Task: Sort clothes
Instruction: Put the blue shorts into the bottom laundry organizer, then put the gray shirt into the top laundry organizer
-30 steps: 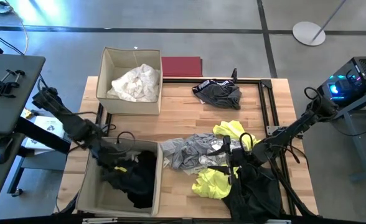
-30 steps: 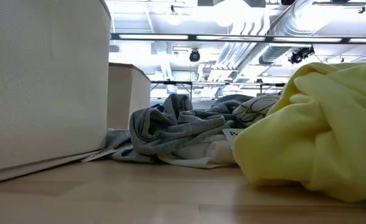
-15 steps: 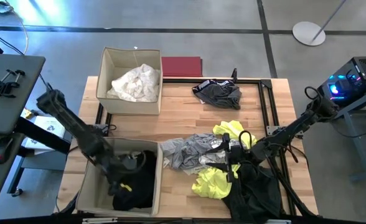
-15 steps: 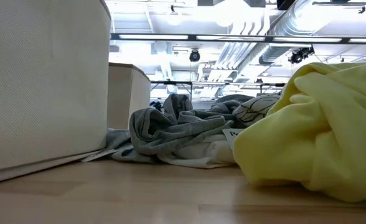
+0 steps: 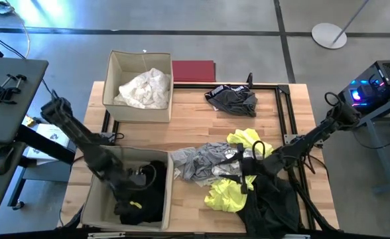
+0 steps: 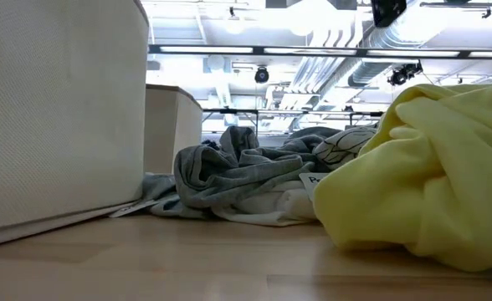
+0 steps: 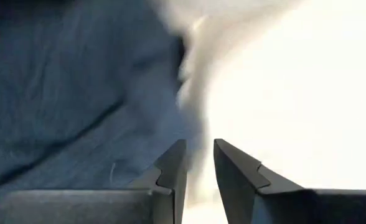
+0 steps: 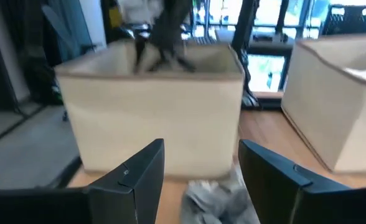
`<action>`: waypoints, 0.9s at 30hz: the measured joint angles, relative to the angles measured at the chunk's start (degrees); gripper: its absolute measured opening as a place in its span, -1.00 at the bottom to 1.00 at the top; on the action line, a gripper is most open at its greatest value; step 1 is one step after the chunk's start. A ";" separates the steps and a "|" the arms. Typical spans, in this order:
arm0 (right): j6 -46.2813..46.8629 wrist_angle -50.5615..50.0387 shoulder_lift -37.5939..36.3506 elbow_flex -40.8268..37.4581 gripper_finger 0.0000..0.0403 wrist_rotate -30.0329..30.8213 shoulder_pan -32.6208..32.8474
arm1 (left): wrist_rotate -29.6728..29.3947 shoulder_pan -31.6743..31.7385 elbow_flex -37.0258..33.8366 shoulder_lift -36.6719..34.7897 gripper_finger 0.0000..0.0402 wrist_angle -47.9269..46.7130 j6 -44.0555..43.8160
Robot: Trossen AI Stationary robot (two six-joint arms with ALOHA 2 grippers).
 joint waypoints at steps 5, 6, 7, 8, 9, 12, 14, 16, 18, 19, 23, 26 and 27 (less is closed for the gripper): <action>6.16 -9.10 0.00 -0.01 -0.03 -0.08 -2.54 | -10.87 -1.25 5.29 -5.60 -0.64 3.54 11.16; 7.33 -10.47 0.00 -0.01 -0.03 -0.54 -3.23 | -13.75 -1.53 5.78 -6.42 -0.64 5.03 15.34; 8.58 -11.50 0.00 0.01 -0.03 -1.07 -3.94 | -16.77 -1.61 6.00 -7.27 -0.64 6.80 19.96; 9.89 -12.48 0.00 0.02 -0.03 -1.79 -4.74 | -20.18 -1.66 6.00 -8.00 -0.64 8.49 25.16; 11.32 -13.98 0.00 0.28 -0.03 -3.02 -5.61 | -23.98 -1.66 6.00 -8.50 -0.64 10.17 30.52; 16.43 -21.96 0.02 3.53 -0.03 -6.52 -8.80 | -38.29 -1.64 5.74 -8.49 -0.64 14.97 43.56; 17.67 -28.04 0.92 6.93 -0.03 -8.00 -10.94 | -49.52 -1.20 4.68 -8.04 -0.64 19.73 49.65; 16.00 -34.15 2.91 10.91 -0.03 -9.06 -12.37 | -60.78 -0.06 3.31 -7.18 -0.64 24.99 53.01; 14.03 -39.33 5.90 15.52 -0.03 -10.33 -13.55 | -69.58 1.48 2.00 -6.08 -0.64 28.06 53.17; 13.56 -41.83 7.60 17.76 -0.03 -10.91 -14.17 | -71.55 2.33 1.16 -5.50 -0.64 28.63 52.43; 17.57 -55.04 16.00 25.65 -0.03 -9.93 -17.29 | -62.93 5.63 -1.83 -3.29 -0.64 29.39 51.00; 23.30 -65.81 22.09 30.29 -0.05 -9.77 -19.22 | -57.11 7.35 -4.01 -0.64 -0.64 34.32 51.02; 23.93 -67.84 23.87 31.35 -0.08 -10.62 -19.58 | -56.30 7.76 -4.31 0.25 -0.64 35.00 52.15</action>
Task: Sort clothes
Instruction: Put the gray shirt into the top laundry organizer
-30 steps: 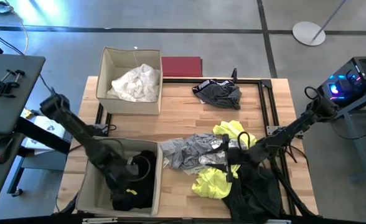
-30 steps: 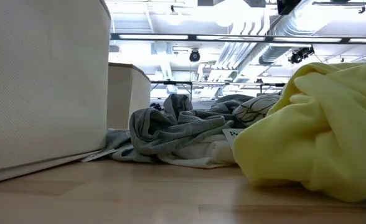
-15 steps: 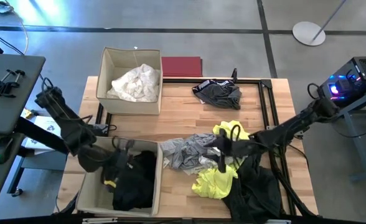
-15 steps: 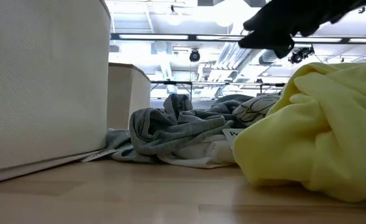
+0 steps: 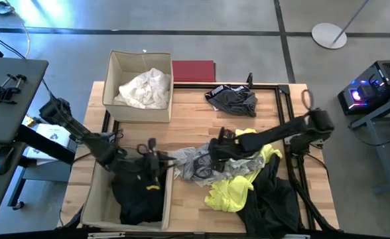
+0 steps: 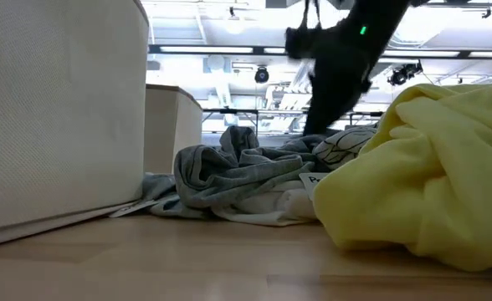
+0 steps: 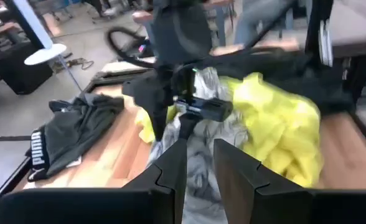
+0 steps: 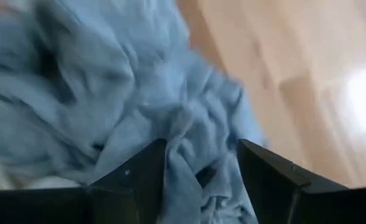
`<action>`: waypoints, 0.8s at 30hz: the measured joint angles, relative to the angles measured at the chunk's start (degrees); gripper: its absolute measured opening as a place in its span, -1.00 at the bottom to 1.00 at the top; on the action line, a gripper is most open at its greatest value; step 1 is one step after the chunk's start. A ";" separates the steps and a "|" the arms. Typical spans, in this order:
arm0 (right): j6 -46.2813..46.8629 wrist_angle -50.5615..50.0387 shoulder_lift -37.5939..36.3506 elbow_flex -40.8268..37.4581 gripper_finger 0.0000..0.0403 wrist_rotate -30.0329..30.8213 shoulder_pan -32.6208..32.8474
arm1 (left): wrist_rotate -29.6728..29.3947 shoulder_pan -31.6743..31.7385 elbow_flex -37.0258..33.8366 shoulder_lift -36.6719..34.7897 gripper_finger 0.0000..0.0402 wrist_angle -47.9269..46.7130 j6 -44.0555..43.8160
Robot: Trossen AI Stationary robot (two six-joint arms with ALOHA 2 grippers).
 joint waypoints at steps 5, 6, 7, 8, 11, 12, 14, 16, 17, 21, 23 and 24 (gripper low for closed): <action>-4.95 1.12 5.51 1.75 -0.43 -6.87 0.09 | 1.03 1.43 -0.22 3.12 -0.64 2.40 3.75; -5.33 1.71 5.67 2.01 -0.54 -6.96 0.28 | 1.12 1.69 -0.22 3.23 -0.64 2.53 4.18; -5.42 2.13 5.72 2.31 -0.66 -6.63 0.45 | 1.12 1.92 -0.22 3.26 -0.64 2.51 4.21; -5.39 1.97 5.65 2.70 -0.79 -5.51 0.74 | 1.12 2.26 -0.22 3.19 -0.64 2.74 4.16; -4.67 0.07 4.07 4.15 -0.93 1.02 2.06 | 1.13 2.77 -0.22 3.19 -0.64 4.34 4.12; -4.11 -0.12 3.11 4.91 -0.91 3.52 2.63 | 1.68 2.89 -0.22 3.22 -0.64 5.57 5.01; -3.05 -0.18 0.87 6.25 -0.87 8.71 3.97 | 5.26 2.93 -0.22 3.18 -0.64 8.65 8.09; -2.86 0.52 -1.32 7.84 -0.89 14.71 5.88 | 9.94 3.44 -0.27 3.21 -0.64 13.00 12.82; -3.61 1.09 -2.34 8.61 -0.93 17.78 7.11 | 12.14 3.88 -0.40 3.25 -0.64 16.13 16.39; -9.62 6.47 -6.59 10.73 -0.96 25.65 12.25 | 18.81 6.05 -0.46 3.18 -0.58 27.30 31.15; -12.02 9.46 -8.23 10.79 -0.95 27.60 14.40 | 21.67 7.41 -0.46 3.18 -0.50 31.86 35.32; -13.24 10.69 -8.82 10.78 -0.95 28.34 15.57 | 23.20 8.21 -0.46 3.18 -0.45 33.51 36.56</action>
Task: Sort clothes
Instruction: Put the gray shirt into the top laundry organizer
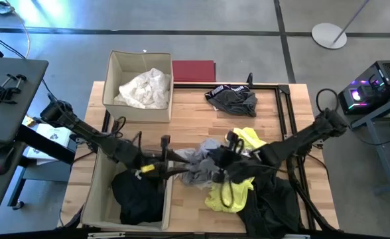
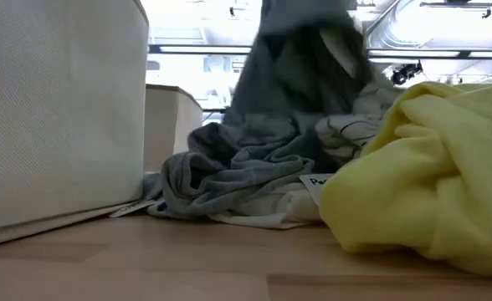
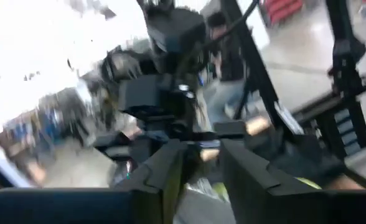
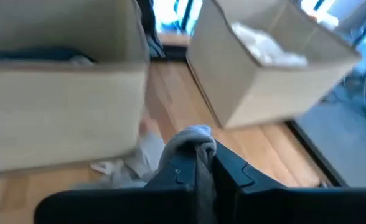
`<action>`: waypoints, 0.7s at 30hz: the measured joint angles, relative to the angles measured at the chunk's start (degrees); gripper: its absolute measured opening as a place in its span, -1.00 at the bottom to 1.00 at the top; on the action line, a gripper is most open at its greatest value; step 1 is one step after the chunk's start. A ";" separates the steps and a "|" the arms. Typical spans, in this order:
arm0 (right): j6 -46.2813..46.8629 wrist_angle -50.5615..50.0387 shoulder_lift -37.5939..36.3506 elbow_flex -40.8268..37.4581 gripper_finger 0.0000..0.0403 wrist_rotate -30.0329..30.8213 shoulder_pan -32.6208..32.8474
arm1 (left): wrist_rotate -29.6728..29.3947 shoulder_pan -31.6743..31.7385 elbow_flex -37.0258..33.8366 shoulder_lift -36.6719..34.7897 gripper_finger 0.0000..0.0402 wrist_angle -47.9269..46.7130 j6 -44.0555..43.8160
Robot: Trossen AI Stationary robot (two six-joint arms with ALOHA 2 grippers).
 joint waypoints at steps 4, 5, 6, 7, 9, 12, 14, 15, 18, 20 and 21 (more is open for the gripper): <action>-4.33 3.18 -1.14 -0.05 -0.98 4.15 3.68 | 5.14 3.88 0.00 0.78 -0.19 2.24 -1.66; -4.93 3.77 -1.24 -0.09 -0.98 5.37 4.33 | 6.10 4.93 0.00 1.48 -0.11 2.21 -3.02; -5.55 4.46 -1.24 -0.11 -0.97 6.44 4.83 | 7.14 6.00 0.00 2.38 -0.04 2.25 -4.80; -6.38 5.26 -1.26 -0.11 -0.97 7.51 5.25 | 8.27 6.95 0.00 3.49 0.02 2.19 -6.95; -8.47 7.03 -1.32 -0.13 -0.97 9.37 5.92 | 10.45 8.89 0.00 6.32 0.15 2.34 -10.71; -11.61 10.24 -1.35 -0.13 -0.98 11.10 6.42 | 10.90 10.89 -0.02 11.05 0.27 3.53 -15.39; -13.75 12.14 -1.35 -0.15 -0.98 11.18 6.81 | 10.88 11.95 -0.02 13.85 0.30 5.22 -17.70; -14.70 12.91 -1.35 -0.20 -0.98 11.20 7.02 | 10.84 12.44 -0.02 15.14 0.31 5.89 -18.49; -16.53 14.42 -1.35 -0.26 -0.98 11.11 7.51 | 10.55 13.62 0.04 18.67 0.31 8.99 -20.37; -17.08 14.68 -1.35 -0.28 -0.98 11.13 7.65 | 10.22 14.19 0.08 20.32 0.31 10.41 -21.52; -17.06 14.67 -1.35 -0.32 -0.98 11.12 7.68 | 10.15 14.40 0.14 20.95 0.31 10.83 -21.98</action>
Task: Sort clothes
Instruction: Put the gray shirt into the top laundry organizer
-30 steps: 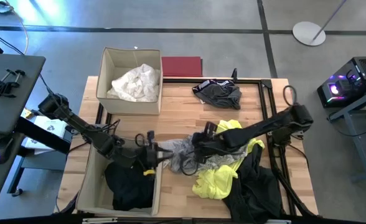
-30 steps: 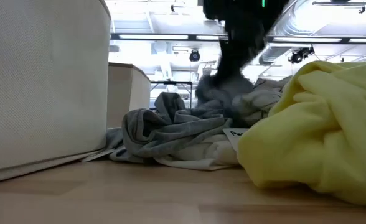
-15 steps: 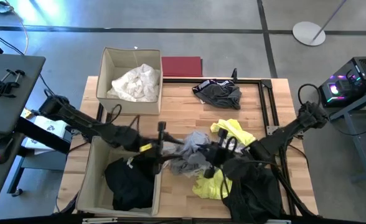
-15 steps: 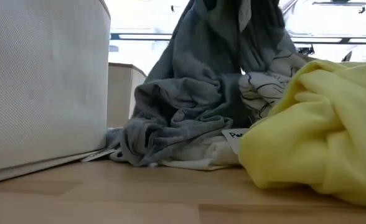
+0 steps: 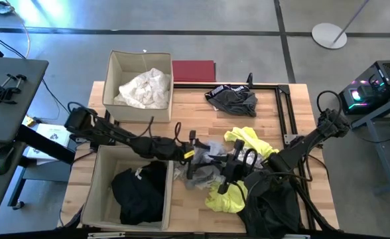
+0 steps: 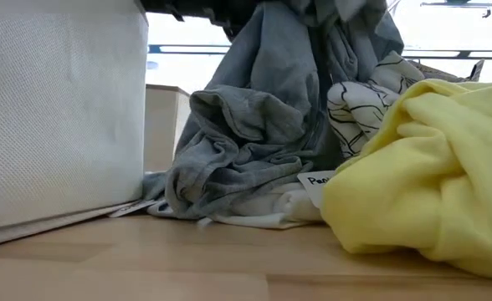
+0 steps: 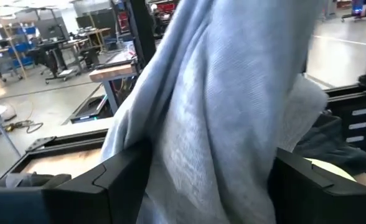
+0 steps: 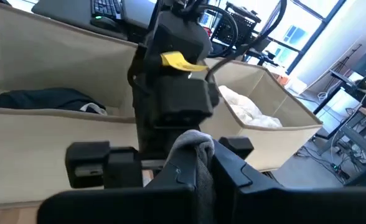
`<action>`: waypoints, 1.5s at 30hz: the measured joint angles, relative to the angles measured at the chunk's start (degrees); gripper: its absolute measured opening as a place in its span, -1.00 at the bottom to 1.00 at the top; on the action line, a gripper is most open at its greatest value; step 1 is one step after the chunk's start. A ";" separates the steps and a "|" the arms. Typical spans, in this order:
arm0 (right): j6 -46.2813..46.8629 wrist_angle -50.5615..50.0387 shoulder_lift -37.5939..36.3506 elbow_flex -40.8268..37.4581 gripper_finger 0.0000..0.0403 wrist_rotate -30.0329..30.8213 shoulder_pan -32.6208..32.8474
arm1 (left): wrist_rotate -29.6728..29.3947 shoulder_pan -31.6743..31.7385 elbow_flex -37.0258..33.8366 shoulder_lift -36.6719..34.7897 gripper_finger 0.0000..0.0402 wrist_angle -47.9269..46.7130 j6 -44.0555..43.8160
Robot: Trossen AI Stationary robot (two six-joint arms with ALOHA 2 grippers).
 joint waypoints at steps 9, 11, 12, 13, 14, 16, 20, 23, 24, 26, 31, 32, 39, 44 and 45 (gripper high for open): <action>1.87 -2.79 0.00 0.00 -0.97 -0.75 0.02 | -0.30 0.33 -0.01 0.91 -0.30 -1.36 1.51; 1.85 -3.11 0.02 0.00 -0.97 -0.81 0.02 | -0.24 0.62 -0.01 0.86 -0.59 -2.59 3.34; 1.83 -3.46 0.02 0.00 -0.96 -1.05 -0.02 | -0.17 0.80 -0.01 0.86 -0.75 -2.99 3.99; 2.05 -3.94 0.00 0.00 -0.96 -1.26 0.01 | -0.17 0.93 -0.01 0.78 -0.87 -2.98 4.32; 2.98 -4.53 -0.12 0.00 -0.96 -1.30 0.24 | -0.19 1.00 0.03 0.60 -0.92 -2.63 4.48; 8.14 -5.37 -0.42 0.00 -0.95 -0.34 0.49 | -0.23 0.99 1.31 0.06 -0.92 -3.76 5.51; 15.67 -9.95 -3.12 0.22 -0.75 -0.25 1.15 | -1.72 0.65 6.43 -2.52 -0.98 -13.08 10.41; 19.40 -15.75 -5.85 0.24 -0.47 -2.11 2.37 | -6.90 0.62 10.73 -3.84 -0.98 -21.90 13.71; 20.89 -17.86 -6.87 0.24 -0.37 -3.66 2.86 | -9.28 0.62 12.07 -4.07 -0.98 -24.39 15.13; 24.89 -22.40 -9.37 0.24 -0.19 -7.19 4.25 | -14.04 0.62 14.68 -4.21 -0.99 -27.87 18.25; 38.60 -33.63 -11.44 -0.51 0.06 -9.13 8.61 | -21.99 1.07 21.85 -4.67 -0.99 -32.83 29.65; 40.37 -34.57 -11.07 -1.35 0.08 -7.10 9.44 | -23.92 1.24 23.35 -4.88 -0.99 -33.44 32.82; 56.51 -31.69 -7.80 -10.73 0.09 3.81 12.79 | -39.71 4.06 37.74 -6.45 -0.99 -30.01 68.36; 62.78 -28.21 -5.30 -18.23 0.09 10.66 13.88 | -43.60 8.49 48.52 -8.33 -0.99 -26.97 84.04; 64.97 -28.10 -5.20 -19.69 0.09 10.70 13.89 | -44.12 9.54 50.49 -8.98 -0.99 -27.33 84.69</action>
